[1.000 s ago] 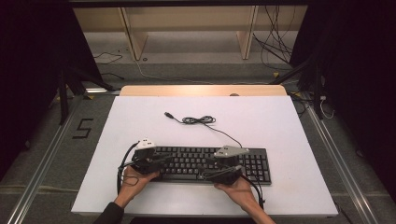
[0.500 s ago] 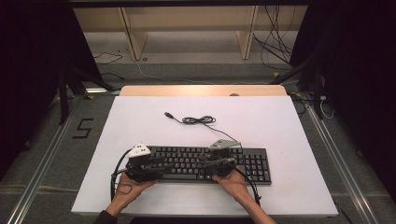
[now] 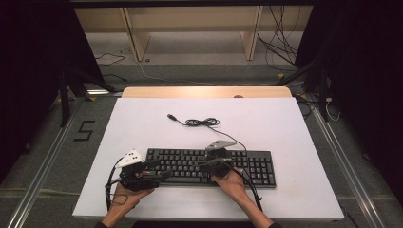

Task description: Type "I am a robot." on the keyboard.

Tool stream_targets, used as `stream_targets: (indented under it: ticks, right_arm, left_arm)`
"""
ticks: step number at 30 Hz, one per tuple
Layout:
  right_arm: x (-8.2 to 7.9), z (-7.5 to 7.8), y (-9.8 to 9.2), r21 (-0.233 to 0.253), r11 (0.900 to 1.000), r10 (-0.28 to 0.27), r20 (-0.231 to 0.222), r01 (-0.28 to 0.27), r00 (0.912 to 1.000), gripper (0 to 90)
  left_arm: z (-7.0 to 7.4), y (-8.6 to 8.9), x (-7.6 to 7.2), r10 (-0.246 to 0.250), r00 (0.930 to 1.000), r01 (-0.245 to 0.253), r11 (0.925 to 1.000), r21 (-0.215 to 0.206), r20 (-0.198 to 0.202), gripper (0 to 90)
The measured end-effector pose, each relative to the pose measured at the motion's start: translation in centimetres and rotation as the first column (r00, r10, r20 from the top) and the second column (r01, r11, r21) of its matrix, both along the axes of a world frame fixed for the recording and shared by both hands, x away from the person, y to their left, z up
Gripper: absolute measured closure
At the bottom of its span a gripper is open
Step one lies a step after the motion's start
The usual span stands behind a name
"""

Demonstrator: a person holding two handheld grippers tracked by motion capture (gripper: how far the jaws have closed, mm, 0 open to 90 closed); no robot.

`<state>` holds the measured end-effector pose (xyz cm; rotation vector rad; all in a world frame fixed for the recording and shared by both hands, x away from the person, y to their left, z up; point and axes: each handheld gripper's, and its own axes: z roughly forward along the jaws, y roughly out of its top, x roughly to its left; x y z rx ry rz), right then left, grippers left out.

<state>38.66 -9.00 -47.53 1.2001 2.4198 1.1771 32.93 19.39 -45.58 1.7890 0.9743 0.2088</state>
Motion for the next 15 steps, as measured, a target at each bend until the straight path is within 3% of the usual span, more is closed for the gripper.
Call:
stream_targets:
  ticks: [8,15]
  right_arm:
    - [0.1,-0.4,0.2,-0.026,1.0,-0.005,0.004,0.005,1.0,90.0]
    - [0.1,-0.2,-0.1,-0.006,1.0,-0.02,-0.01,0.02,0.9997,90.0]
  left_arm:
    - [0.0,0.7,-0.4,0.022,0.9997,-0.022,0.9996,-0.016,0.006,29.0]
    - [-0.2,1.4,-0.8,0.044,0.9988,-0.044,0.9989,-0.015,0.018,28.5]
